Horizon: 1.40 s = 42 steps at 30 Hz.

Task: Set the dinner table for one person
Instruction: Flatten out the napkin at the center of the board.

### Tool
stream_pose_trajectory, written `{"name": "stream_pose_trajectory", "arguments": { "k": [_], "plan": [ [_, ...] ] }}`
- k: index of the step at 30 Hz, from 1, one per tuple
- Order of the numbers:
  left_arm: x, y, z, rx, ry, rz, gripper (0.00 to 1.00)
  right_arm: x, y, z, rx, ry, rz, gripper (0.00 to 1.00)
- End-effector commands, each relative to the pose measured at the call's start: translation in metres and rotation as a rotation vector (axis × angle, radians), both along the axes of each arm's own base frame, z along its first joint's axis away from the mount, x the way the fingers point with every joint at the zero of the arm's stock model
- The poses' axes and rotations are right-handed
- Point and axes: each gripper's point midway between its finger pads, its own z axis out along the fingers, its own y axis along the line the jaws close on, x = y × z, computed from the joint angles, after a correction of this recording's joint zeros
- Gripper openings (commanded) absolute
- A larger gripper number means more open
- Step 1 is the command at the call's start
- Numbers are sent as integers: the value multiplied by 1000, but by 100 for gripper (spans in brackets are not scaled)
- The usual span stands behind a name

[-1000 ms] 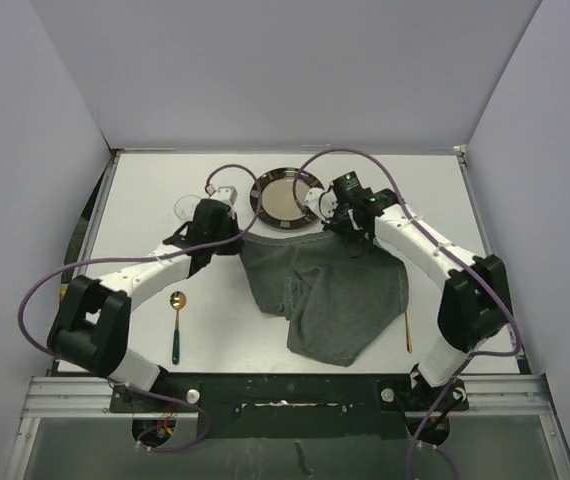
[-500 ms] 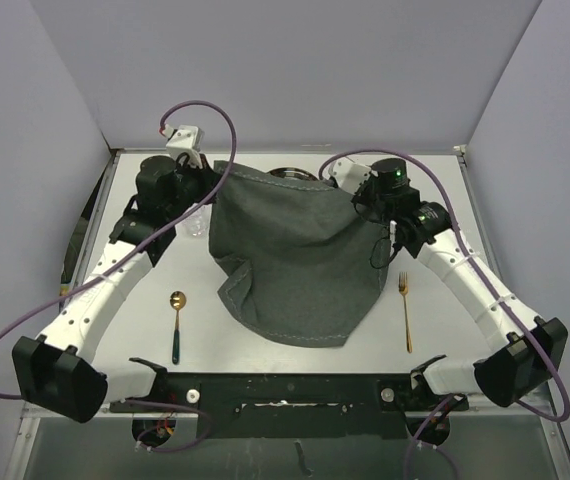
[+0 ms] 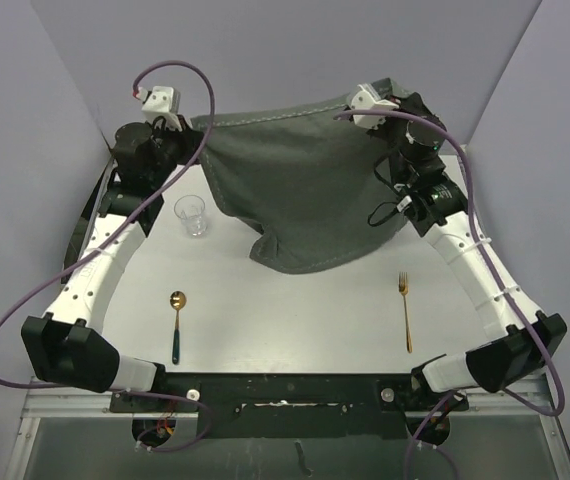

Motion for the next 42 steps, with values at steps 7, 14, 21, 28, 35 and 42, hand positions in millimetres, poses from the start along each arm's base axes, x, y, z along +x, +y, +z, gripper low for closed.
{"name": "stream_pose_trajectory", "arguments": {
  "k": [7,14,21,28,35,42],
  "plan": [
    [-79,8,144,-79,-351,-80,0,-79,-42,32,52,-12,-60,0],
    [-136,-4,97,-96,-184,-201,0,-154,-57,-63,-72,347,-4,0],
    [-175,-12,4,-147,66,-264,0,-234,-61,-181,-134,846,112,0],
    [-226,-6,-56,-186,280,-251,23,-290,-43,-226,-87,1196,257,8],
    [-260,21,-47,-82,270,-170,15,-306,-31,-240,-81,1345,329,19],
    [-234,4,-59,-175,259,-203,21,-297,-10,-231,-54,1344,375,62]
  ]
}}
